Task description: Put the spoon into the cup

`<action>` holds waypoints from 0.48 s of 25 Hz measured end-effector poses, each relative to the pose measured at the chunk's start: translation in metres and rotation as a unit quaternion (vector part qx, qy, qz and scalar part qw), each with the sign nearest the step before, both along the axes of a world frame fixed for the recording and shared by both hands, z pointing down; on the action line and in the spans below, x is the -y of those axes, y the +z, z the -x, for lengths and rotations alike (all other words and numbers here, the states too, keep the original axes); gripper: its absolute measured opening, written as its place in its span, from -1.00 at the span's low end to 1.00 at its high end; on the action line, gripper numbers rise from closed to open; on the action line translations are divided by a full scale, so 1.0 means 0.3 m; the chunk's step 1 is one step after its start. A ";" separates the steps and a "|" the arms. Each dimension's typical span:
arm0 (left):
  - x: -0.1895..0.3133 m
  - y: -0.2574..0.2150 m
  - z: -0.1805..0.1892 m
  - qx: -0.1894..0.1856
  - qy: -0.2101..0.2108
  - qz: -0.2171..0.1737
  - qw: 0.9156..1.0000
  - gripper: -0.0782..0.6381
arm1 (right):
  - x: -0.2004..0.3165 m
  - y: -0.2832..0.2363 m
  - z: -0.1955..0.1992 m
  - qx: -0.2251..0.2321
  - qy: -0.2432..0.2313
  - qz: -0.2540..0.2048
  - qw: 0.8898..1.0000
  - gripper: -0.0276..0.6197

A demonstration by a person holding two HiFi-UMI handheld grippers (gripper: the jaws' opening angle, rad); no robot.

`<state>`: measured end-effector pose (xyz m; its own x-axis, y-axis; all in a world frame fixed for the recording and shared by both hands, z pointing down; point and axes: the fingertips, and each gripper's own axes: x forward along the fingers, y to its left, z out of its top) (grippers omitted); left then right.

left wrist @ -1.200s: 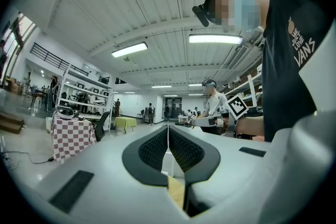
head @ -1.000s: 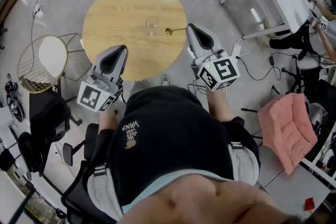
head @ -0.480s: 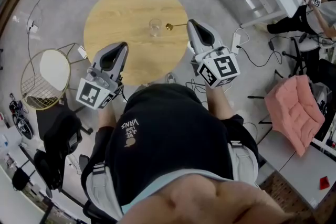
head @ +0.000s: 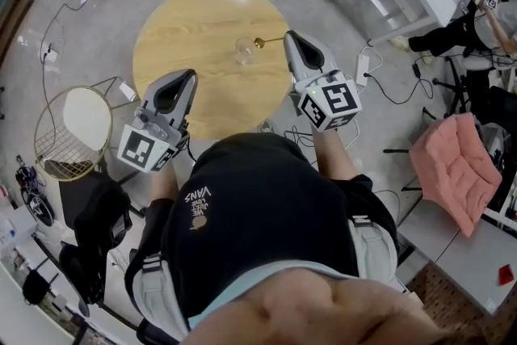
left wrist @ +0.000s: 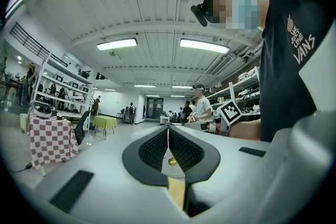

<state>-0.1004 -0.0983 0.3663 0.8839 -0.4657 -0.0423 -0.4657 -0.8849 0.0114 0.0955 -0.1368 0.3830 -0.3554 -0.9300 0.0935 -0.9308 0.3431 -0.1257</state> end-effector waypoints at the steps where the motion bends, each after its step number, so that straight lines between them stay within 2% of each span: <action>1: 0.001 -0.001 0.006 -0.001 -0.001 -0.001 1.000 -0.77 | 0.006 0.004 0.008 -0.001 -0.001 0.001 1.000 -0.92; 12: -0.013 -0.016 0.040 -0.008 -0.018 -0.008 1.000 -0.78 | 0.053 0.052 0.060 -0.004 -0.017 0.010 1.000 -0.92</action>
